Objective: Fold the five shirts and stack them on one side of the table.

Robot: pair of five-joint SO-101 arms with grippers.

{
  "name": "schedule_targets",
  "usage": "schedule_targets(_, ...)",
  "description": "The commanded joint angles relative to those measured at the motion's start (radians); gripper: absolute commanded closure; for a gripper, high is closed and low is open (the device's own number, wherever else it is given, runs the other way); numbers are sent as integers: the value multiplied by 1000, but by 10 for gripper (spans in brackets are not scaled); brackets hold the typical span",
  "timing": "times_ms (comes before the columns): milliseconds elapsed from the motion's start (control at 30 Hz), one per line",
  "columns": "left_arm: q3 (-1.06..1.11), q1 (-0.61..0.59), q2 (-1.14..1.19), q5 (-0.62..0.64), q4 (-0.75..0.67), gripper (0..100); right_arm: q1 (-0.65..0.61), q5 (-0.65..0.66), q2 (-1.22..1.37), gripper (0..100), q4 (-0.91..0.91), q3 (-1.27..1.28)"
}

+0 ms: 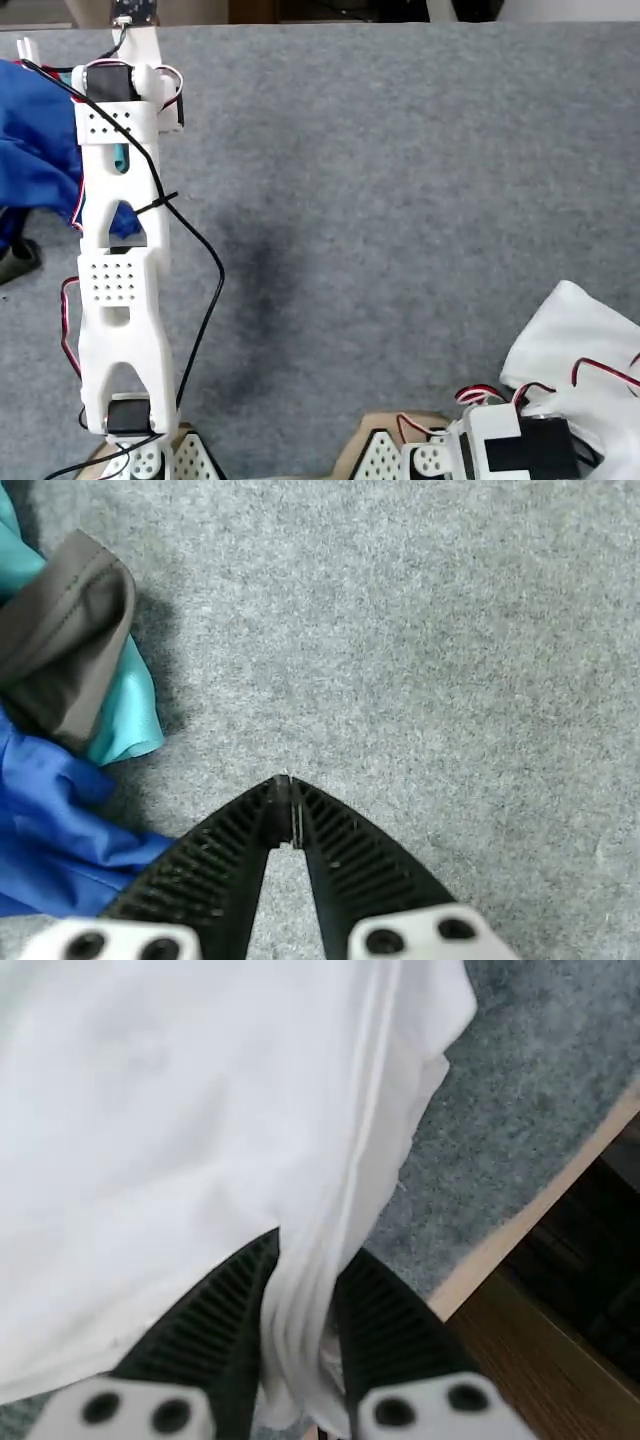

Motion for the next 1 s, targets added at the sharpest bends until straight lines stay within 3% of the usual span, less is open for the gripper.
schedule_targets(0, 0, -9, -70, -8, 11, 981, 18, 0, -42, 820, -14, -27)
schedule_targets(133, -8, -9, -73, -9, 11, 981, 21, 11, -50, 608, -3, -33)
schedule_targets(200, -8, -9, -73, -9, 11, 981, 22, 57, -65, 578, 52, -65)
schedule_targets(367, -9, -18, -82, -8, 11, 981, 10, 83, -185, 653, 299, -173)
schedule_targets(467, 0, -38, -128, -8, 11, 981, -68, 80, -257, 773, 479, -240)
schedule_targets(600, 2, -77, -196, -25, 12, 981, -263, 77, -312, 991, 640, -283)
schedule_targets(767, 91, -173, -285, -41, 12, 981, -565, -71, -346, 987, 677, -297)
schedule_targets(967, 207, -405, -424, -43, 11, 981, -1030, -157, -352, 993, 669, -377)
